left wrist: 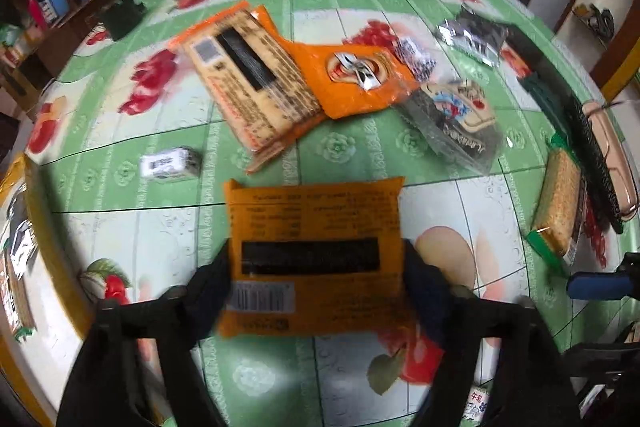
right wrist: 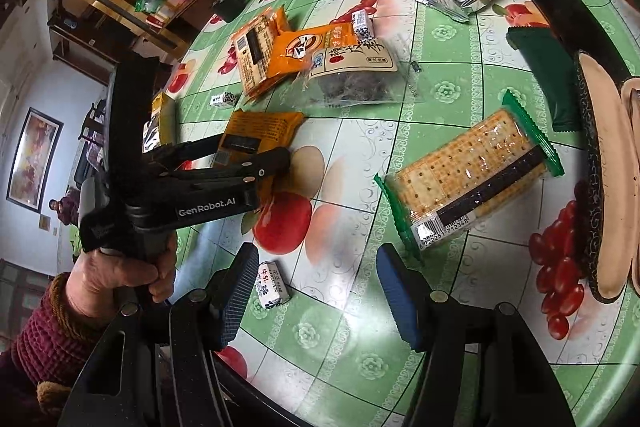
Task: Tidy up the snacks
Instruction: 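Grasp the orange biscuit pack with the left tool while the right tool grasps the white candy box, then carry the orange pack and the candy box in both tools to the tray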
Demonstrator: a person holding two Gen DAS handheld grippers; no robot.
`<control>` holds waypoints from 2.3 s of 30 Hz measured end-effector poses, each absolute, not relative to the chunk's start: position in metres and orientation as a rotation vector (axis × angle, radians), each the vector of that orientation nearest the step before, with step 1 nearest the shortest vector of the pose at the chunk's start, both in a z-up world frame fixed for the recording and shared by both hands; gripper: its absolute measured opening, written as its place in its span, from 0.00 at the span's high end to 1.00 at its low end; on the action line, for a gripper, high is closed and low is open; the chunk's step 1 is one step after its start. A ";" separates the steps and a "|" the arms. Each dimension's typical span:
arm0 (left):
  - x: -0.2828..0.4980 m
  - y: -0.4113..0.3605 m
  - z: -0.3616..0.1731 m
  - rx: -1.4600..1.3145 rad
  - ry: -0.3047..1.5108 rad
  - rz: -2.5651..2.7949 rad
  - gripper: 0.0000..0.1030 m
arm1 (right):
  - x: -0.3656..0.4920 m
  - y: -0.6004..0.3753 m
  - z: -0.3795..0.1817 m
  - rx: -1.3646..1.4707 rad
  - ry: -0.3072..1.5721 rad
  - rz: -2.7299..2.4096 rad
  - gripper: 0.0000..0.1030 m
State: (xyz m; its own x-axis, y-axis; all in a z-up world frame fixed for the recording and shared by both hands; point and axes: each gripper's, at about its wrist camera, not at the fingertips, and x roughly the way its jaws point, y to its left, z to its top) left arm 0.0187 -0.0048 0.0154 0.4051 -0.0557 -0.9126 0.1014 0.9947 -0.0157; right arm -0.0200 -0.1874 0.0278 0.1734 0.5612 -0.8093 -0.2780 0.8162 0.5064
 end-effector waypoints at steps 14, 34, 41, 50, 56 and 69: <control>-0.021 0.030 0.059 -0.113 1.046 -0.080 0.28 | -0.049 -0.114 0.010 -0.059 1.293 0.754 0.36; -0.038 0.010 0.073 -0.067 0.998 -0.115 0.27 | -0.043 -0.130 0.027 -0.104 1.173 0.623 0.80; -0.039 -0.001 0.078 -0.012 0.978 -0.118 0.27 | -0.038 -0.139 0.031 -0.056 1.166 0.596 0.80; -0.042 0.000 0.087 0.027 0.944 -0.094 0.27 | -0.035 -0.137 0.032 -0.039 1.163 0.597 0.81; -0.043 0.008 0.092 0.031 0.928 -0.079 0.27 | -0.033 -0.129 0.035 -0.051 1.158 0.607 0.80; -0.047 0.038 0.103 -0.006 0.888 -0.035 0.27 | -0.027 -0.108 0.049 -0.076 1.139 0.623 0.80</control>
